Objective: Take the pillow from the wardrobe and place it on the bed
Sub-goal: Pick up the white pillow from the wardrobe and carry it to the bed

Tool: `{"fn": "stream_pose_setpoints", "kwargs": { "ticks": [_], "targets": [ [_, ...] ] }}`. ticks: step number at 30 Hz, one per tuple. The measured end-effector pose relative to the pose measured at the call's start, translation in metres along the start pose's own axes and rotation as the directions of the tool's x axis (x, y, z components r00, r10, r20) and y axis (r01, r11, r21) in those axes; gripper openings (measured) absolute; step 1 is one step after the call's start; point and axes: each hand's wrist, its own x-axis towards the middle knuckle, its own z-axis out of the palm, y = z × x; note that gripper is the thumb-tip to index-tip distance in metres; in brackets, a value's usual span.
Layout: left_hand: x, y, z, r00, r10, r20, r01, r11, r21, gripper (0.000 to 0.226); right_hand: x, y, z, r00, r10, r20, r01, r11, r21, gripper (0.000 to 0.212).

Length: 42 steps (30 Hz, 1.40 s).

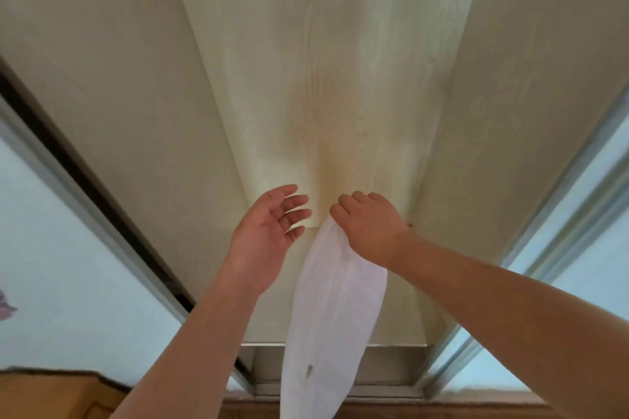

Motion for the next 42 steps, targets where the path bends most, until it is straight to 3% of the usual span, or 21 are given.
{"fn": "stream_pose_setpoints", "kwargs": {
  "ticks": [7, 16, 25, 31, 34, 42],
  "targets": [
    [-0.015, -0.012, 0.039, 0.978, 0.134, -0.161, -0.134, 0.991, 0.01, 0.024, 0.0, 0.034, -0.012, 0.986, -0.123, -0.111, 0.135, 0.985, 0.107, 0.025],
    [-0.062, -0.039, 0.098, 0.881, 0.283, -0.379, -0.278, 0.958, 0.07, 0.025, -0.013, 0.045, -0.026, 0.934, -0.258, -0.248, 0.318, 0.915, 0.247, 0.029],
    [-0.15, -0.037, 0.109, 0.684, 0.396, -0.613, -0.356, 0.914, 0.193, 0.026, -0.032, -0.008, -0.047, 0.833, -0.391, -0.39, 0.537, 0.74, 0.404, 0.027],
    [-0.216, -0.043, 0.097, 0.436, 0.463, -0.772, -0.414, 0.865, 0.285, 0.027, -0.045, -0.078, -0.059, 0.768, -0.467, -0.438, 0.64, 0.589, 0.493, 0.032],
    [-0.25, -0.046, 0.085, 0.351, 0.473, -0.808, -0.428, 0.848, 0.311, 0.026, -0.047, -0.116, -0.069, 0.72, -0.508, -0.473, 0.694, 0.526, 0.491, 0.031],
    [-0.326, -0.035, 0.029, 0.236, 0.45, -0.861, -0.486, 0.822, 0.296, 0.021, -0.043, -0.225, -0.092, 0.638, -0.591, -0.493, 0.758, 0.373, 0.535, 0.021]
  ]
}}
